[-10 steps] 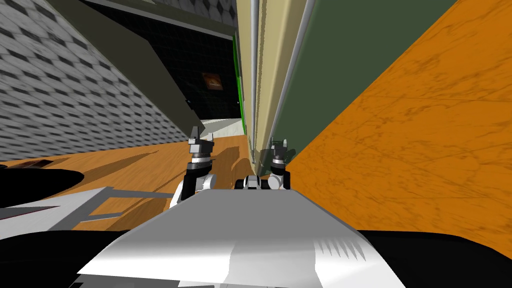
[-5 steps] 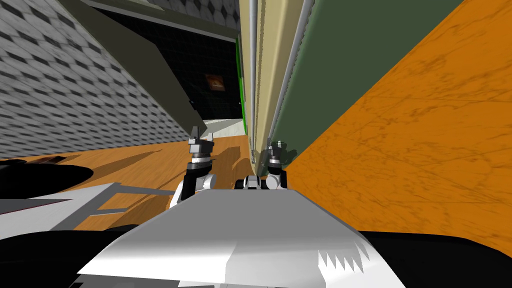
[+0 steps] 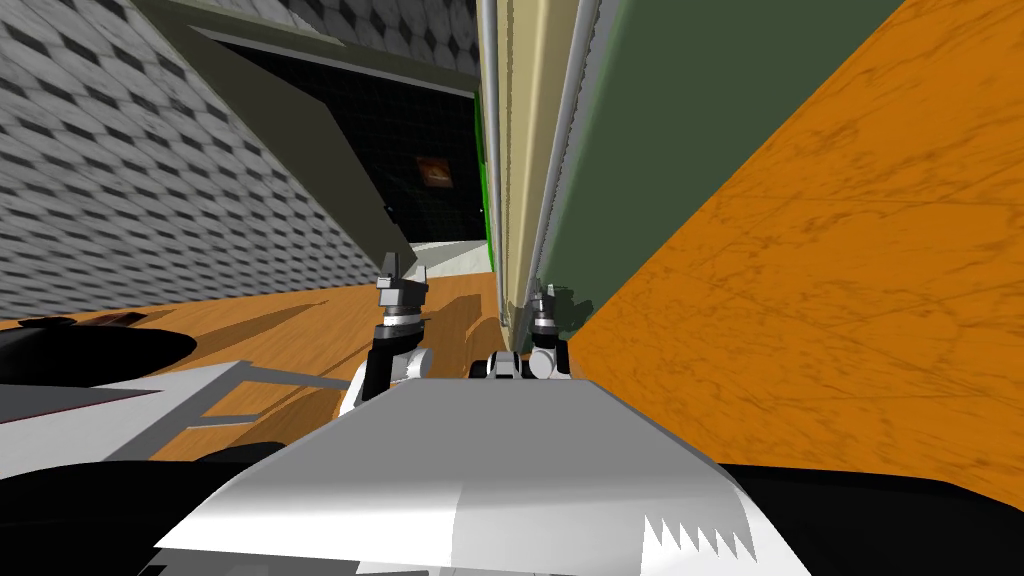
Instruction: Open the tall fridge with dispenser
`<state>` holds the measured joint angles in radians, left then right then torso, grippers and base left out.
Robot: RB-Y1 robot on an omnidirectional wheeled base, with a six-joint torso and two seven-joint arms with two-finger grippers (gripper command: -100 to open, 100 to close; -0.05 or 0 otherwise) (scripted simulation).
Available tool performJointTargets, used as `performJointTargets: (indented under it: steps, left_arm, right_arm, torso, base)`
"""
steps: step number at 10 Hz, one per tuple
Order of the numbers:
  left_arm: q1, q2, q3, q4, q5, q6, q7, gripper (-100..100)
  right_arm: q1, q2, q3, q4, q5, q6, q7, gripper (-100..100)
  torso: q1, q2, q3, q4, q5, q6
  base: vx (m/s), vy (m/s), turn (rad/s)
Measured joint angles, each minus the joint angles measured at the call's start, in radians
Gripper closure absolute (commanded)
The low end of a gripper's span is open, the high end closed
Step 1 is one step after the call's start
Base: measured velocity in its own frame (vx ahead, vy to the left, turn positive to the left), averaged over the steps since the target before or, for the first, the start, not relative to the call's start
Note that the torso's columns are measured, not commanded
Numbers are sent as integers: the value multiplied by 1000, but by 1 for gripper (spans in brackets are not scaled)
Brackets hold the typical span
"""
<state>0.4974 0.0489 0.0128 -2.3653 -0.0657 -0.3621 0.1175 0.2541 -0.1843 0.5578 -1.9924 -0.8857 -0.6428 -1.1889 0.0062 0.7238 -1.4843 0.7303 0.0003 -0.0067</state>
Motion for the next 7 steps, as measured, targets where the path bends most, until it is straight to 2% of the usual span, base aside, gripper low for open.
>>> performJointTargets:
  steps: [2,6,7]
  left_arm:
    - [0,0,0,0,0,0,0,0]
    - [0,0,0,0,0,0,0,0]
    - [0,0,0,0,0,0,0,0]
  right_arm:
    - [-3,-8,16,2,-38,4,-51,-100]
    - [-46,-14,48,66,-99,-15,-161,-100]
    - [-35,-16,52,54,-105,-10,-170,-100]
  torso:
    - [3,-4,-2,-2,0,-3]
    - [9,-15,-9,-8,1,-9]
    - [9,-14,-8,-7,1,-7]
  base:
    - [-5,-1,18]
    - [-10,-4,24]
    - [12,3,-1]
